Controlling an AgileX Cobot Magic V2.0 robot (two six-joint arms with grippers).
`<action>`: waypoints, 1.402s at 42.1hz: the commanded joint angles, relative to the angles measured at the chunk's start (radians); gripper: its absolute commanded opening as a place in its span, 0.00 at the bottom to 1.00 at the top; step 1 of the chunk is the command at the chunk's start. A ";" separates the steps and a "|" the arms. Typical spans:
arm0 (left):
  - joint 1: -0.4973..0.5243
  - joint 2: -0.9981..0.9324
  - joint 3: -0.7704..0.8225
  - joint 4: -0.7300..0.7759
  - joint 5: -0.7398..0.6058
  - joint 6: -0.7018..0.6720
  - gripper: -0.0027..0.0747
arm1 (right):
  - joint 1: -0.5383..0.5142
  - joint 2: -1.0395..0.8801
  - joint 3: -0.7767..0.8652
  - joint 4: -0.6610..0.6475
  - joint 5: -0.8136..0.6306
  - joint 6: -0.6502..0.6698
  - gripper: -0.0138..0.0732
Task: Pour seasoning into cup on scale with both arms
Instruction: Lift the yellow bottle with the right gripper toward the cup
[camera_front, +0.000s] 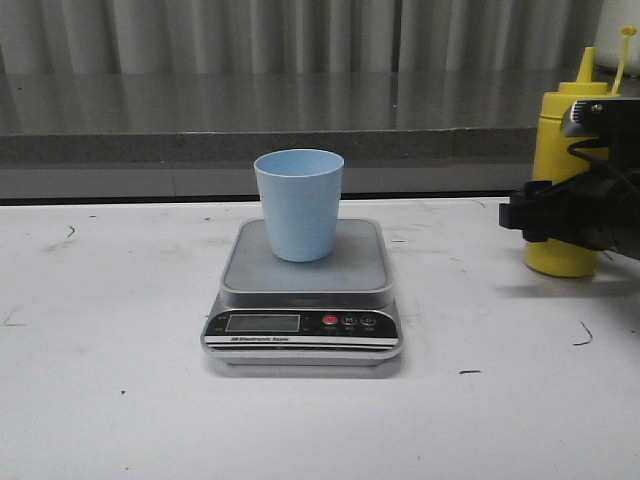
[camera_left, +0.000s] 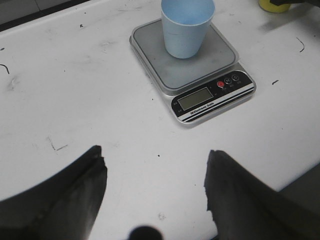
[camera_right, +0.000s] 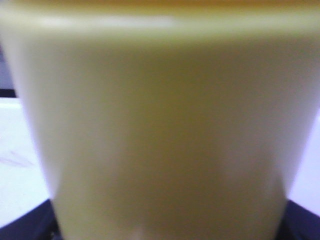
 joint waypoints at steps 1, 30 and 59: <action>-0.004 -0.002 -0.026 0.004 -0.068 -0.001 0.59 | -0.005 -0.134 0.003 -0.024 -0.086 -0.102 0.55; -0.004 -0.002 -0.026 0.004 -0.068 -0.001 0.59 | 0.245 -0.519 -0.342 -0.005 1.087 -0.946 0.55; -0.004 -0.002 -0.026 0.004 -0.068 -0.001 0.59 | 0.311 -0.460 -0.580 -0.840 1.523 -0.642 0.55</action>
